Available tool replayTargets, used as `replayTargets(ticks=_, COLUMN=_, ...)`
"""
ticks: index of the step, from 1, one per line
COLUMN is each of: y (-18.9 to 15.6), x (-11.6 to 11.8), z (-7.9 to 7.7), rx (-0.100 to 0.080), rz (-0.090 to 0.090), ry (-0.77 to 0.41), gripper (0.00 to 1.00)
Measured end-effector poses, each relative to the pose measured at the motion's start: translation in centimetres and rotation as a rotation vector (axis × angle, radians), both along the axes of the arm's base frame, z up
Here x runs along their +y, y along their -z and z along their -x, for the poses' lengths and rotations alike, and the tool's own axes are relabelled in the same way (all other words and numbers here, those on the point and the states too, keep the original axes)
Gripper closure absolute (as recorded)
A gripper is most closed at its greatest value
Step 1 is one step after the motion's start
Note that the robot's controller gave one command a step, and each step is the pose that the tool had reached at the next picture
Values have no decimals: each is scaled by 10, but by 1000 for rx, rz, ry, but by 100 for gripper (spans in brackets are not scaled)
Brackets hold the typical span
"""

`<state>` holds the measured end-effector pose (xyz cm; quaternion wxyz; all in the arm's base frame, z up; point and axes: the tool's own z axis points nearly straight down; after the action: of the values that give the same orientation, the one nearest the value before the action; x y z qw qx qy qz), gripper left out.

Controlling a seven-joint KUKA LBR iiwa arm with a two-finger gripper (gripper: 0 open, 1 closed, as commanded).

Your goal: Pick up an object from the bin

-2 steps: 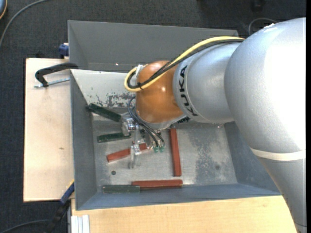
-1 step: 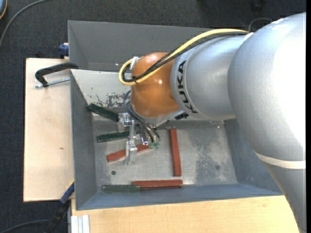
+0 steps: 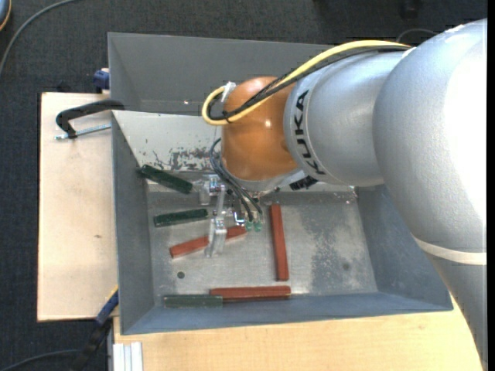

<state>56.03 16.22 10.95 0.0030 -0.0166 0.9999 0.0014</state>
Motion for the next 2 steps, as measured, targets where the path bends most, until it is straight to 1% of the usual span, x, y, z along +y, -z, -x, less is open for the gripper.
replayTargets(ticks=1, y=39, x=7, z=-5, rx=3, rz=1, ry=-118, gripper=0)
replayTargets(ticks=2, y=38, x=9, z=-6, rx=1, rz=0, ry=-116, gripper=0)
